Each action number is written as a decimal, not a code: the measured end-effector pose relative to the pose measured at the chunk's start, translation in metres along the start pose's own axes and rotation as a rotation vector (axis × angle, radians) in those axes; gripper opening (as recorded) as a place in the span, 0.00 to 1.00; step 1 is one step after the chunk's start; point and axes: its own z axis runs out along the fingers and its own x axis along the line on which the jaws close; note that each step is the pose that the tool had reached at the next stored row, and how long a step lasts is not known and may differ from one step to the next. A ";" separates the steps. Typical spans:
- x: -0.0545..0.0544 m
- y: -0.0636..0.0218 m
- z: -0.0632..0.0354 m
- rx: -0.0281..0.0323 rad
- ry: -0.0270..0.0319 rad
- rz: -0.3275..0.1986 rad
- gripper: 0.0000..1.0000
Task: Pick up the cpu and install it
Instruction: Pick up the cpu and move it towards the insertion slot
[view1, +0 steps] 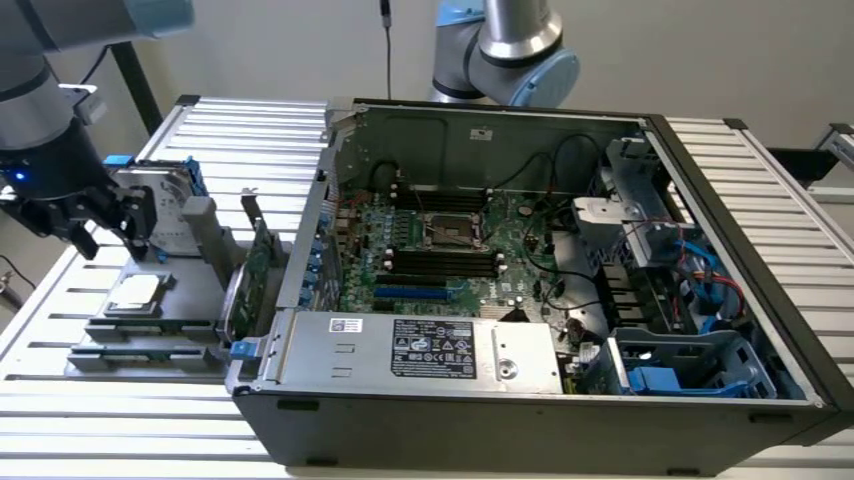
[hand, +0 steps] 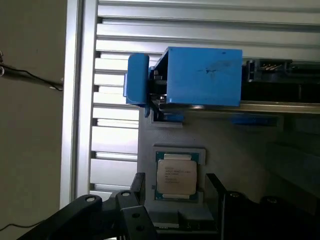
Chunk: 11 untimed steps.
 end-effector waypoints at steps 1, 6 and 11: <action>0.000 -0.0005 0.0018 0.0000 0.0000 0.000 0.60; 0.000 -0.0032 0.0108 0.0000 -0.0006 0.000 0.60; -0.001 -0.0058 0.0194 0.0003 -0.0030 0.000 0.60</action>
